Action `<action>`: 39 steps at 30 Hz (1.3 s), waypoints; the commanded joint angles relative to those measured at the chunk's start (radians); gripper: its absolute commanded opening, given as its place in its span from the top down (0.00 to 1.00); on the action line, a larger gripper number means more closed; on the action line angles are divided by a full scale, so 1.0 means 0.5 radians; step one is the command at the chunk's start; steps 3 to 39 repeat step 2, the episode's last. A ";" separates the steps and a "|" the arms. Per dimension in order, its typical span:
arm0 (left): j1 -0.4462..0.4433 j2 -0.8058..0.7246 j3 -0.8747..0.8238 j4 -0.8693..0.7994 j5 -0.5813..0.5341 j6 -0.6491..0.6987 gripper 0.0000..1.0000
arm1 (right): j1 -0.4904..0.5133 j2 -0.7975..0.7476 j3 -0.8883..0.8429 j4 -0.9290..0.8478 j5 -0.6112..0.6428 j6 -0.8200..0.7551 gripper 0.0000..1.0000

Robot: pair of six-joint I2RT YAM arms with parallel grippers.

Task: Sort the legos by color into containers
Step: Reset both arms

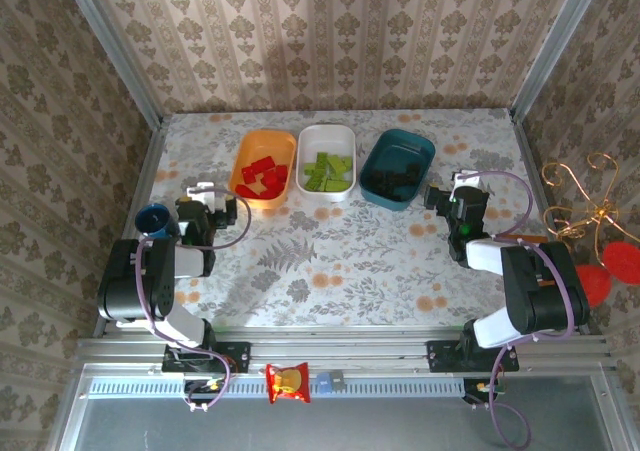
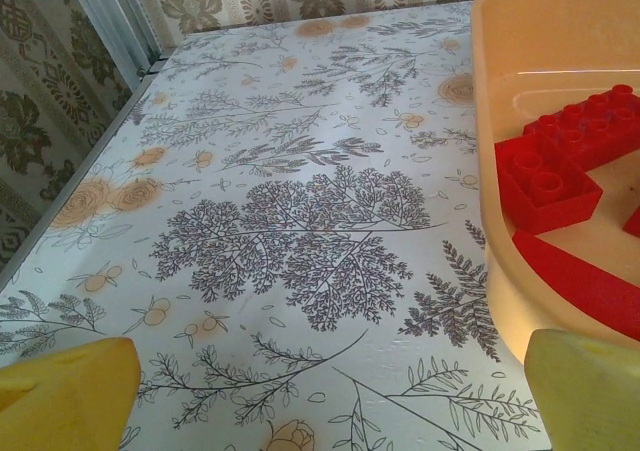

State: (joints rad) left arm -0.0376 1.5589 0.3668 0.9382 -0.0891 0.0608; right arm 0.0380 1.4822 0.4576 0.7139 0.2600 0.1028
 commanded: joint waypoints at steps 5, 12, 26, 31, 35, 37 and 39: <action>0.017 0.005 0.043 -0.011 0.031 0.010 0.00 | -0.008 -0.001 0.009 0.006 -0.014 -0.034 0.00; 0.017 0.005 0.043 -0.011 0.031 0.010 0.00 | -0.008 -0.001 0.009 0.006 -0.014 -0.034 0.00; 0.017 0.005 0.043 -0.011 0.031 0.010 0.00 | -0.008 -0.001 0.009 0.006 -0.014 -0.034 0.00; 0.017 0.005 0.043 -0.011 0.031 0.010 0.00 | -0.008 -0.001 0.009 0.006 -0.014 -0.034 0.00; 0.017 0.005 0.043 -0.011 0.031 0.010 0.00 | -0.008 -0.001 0.009 0.006 -0.014 -0.034 0.00; 0.017 0.005 0.043 -0.011 0.031 0.010 0.00 | -0.008 -0.001 0.009 0.006 -0.014 -0.034 0.00; 0.017 0.005 0.043 -0.011 0.031 0.010 0.00 | -0.008 -0.001 0.009 0.006 -0.014 -0.034 0.00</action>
